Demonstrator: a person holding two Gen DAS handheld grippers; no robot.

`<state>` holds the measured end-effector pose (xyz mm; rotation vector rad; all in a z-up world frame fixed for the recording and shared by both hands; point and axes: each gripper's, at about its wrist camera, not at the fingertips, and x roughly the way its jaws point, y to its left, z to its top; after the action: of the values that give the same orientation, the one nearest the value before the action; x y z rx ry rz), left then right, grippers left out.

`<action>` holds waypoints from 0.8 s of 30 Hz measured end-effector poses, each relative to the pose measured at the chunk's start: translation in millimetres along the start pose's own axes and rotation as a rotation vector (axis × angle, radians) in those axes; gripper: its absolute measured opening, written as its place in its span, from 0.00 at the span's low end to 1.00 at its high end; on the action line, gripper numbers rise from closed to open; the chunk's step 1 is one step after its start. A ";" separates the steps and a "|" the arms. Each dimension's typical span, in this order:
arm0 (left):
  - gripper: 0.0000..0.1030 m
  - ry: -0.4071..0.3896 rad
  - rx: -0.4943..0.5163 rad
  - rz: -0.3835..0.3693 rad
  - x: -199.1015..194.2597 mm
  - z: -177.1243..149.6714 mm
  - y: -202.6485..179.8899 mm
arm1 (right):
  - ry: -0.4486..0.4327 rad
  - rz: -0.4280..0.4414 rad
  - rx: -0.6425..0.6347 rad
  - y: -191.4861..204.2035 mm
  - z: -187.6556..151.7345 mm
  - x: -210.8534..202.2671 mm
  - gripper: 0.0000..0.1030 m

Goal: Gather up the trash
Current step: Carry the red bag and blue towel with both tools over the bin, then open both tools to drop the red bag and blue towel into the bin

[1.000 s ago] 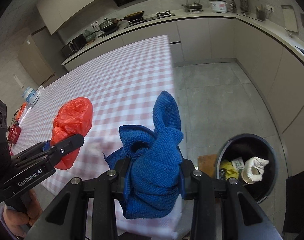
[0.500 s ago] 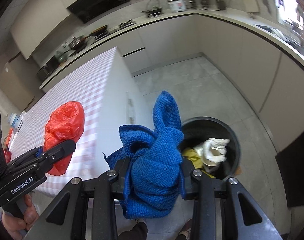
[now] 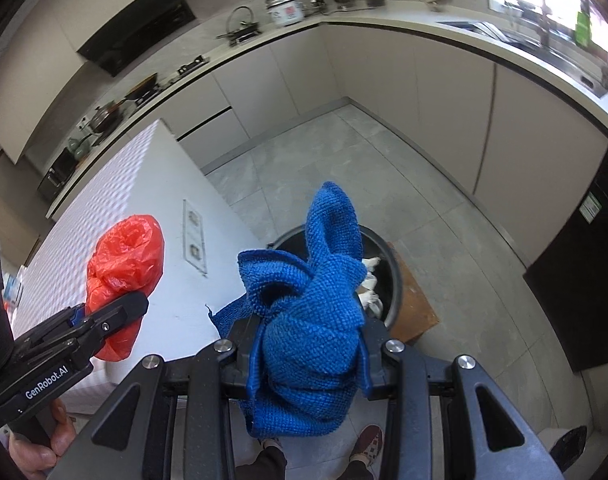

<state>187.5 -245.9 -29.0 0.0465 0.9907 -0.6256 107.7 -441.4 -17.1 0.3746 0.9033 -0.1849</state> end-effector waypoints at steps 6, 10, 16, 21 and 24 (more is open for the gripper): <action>0.37 0.048 -0.023 0.007 22.4 -1.6 -5.0 | 0.019 -0.010 0.023 -16.6 3.5 11.3 0.37; 0.37 0.067 -0.042 0.024 36.4 -3.3 -5.6 | 0.036 -0.012 0.030 -23.2 8.8 25.3 0.37; 0.37 0.104 -0.058 0.048 60.2 -3.9 -5.5 | 0.074 -0.011 0.022 -22.1 12.5 55.2 0.37; 0.37 0.130 -0.071 0.068 81.7 -4.2 -3.8 | 0.104 -0.009 0.002 -24.5 15.6 86.8 0.37; 0.38 0.139 -0.081 0.077 90.6 -6.1 2.2 | 0.121 -0.012 -0.015 -26.1 14.5 106.6 0.37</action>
<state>219.2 -284.9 -104.7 0.0571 1.1428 -0.5164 175.1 -471.1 -99.7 0.3696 1.0263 -0.1679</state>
